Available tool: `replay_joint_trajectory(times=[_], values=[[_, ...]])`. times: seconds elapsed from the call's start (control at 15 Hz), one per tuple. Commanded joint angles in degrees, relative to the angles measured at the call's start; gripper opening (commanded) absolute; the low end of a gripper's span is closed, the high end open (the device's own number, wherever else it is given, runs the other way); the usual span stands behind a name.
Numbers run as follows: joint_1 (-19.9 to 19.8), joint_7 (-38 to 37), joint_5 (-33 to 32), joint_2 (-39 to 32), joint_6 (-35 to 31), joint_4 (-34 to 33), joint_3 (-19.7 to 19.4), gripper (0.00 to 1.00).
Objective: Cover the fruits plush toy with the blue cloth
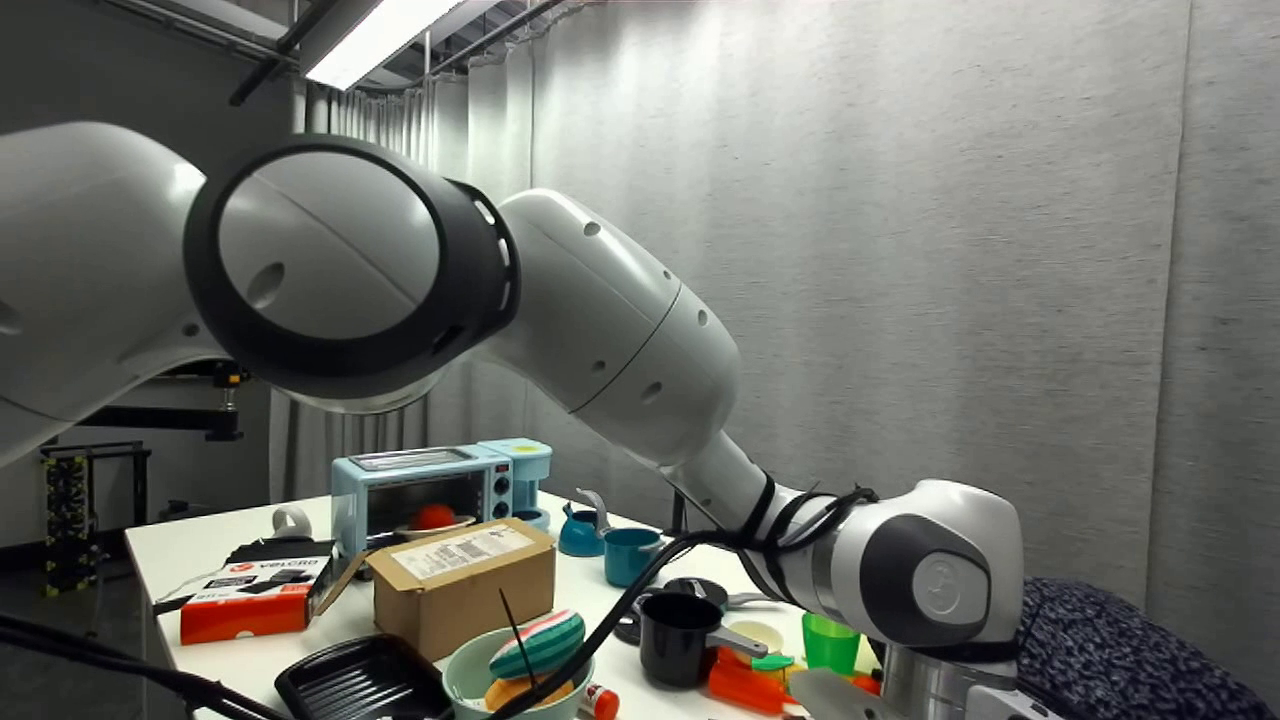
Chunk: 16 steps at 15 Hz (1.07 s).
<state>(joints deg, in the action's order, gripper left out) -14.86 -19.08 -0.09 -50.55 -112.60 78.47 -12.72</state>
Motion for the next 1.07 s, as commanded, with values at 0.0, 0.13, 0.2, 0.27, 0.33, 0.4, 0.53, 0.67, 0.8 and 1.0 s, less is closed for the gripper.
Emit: replay_joint_trajectory(times=[0.0, 0.13, 0.2, 0.27, 0.33, 0.4, 0.53, 0.67, 0.8, 1.0], values=[[0.45, -1.38, 1.71, -1.19, 0.26, -1.45, 0.32, 0.35], [0.73, -1.88, 1.67, -1.11, 0.23, -1.62, 0.32, 0.21], [0.83, -1.99, 1.64, -1.02, 0.25, -1.72, 0.35, 0.15], [0.98, -2.08, 1.57, -0.83, 0.22, -1.75, 0.37, 0.06], [1.15, -1.78, 1.43, -0.45, 0.29, -1.66, 0.45, 0.01], [1.41, -1.48, 1.21, -0.07, 0.20, -1.53, 0.49, 0.00], [2.03, -0.85, 0.82, 0.64, 0.28, -1.21, 0.63, 0.03], [2.88, -0.18, 0.18, 1.38, 0.55, -0.82, 0.63, 0.03], [4.03, -0.78, -0.26, 2.14, 0.43, -0.43, 0.39, 0.03], [5.67, -1.12, -0.69, 4.48, -0.04, 0.72, 0.36, 0.03]])
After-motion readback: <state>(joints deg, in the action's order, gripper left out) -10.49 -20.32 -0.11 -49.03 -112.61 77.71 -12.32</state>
